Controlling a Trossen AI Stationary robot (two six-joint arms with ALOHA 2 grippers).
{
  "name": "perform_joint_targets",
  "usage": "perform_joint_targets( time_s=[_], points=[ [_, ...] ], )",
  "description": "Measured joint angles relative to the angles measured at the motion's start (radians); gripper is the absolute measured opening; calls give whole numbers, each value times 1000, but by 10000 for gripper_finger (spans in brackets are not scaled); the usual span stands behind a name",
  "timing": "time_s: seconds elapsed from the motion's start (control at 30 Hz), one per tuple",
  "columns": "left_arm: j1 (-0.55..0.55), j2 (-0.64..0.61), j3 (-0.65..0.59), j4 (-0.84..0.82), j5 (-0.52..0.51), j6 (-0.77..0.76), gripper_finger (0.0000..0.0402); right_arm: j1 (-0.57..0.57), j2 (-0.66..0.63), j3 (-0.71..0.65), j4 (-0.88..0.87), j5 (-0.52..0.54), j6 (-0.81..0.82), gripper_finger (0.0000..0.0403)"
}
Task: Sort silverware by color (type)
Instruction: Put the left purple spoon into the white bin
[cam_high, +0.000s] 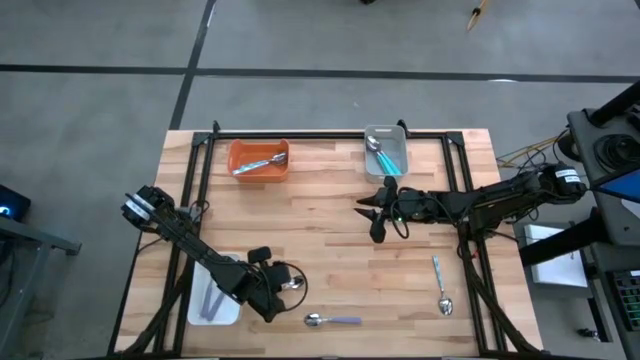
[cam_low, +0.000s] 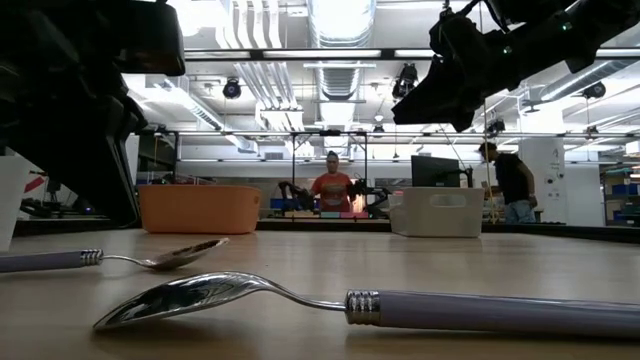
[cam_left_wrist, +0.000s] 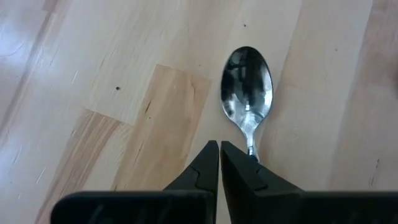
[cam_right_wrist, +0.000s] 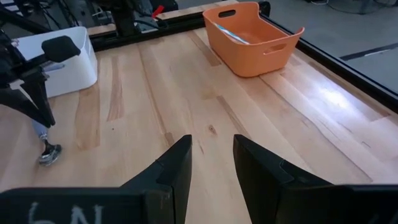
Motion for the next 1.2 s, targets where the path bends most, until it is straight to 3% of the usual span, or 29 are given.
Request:
perform_joint_targets(
  time_s=[0.43,0.63,1.2],
  points=[
    [0,-63,-1,-4,-2,-32,0,0,0,0,-4,-2,-9,109],
    [0,-116,0,-4,-51,-33,0,0,0,0,-4,-2,-15,108],
    [0,-242,1,-9,-101,-83,0,0,0,0,-6,2,-71,74]
  ],
)
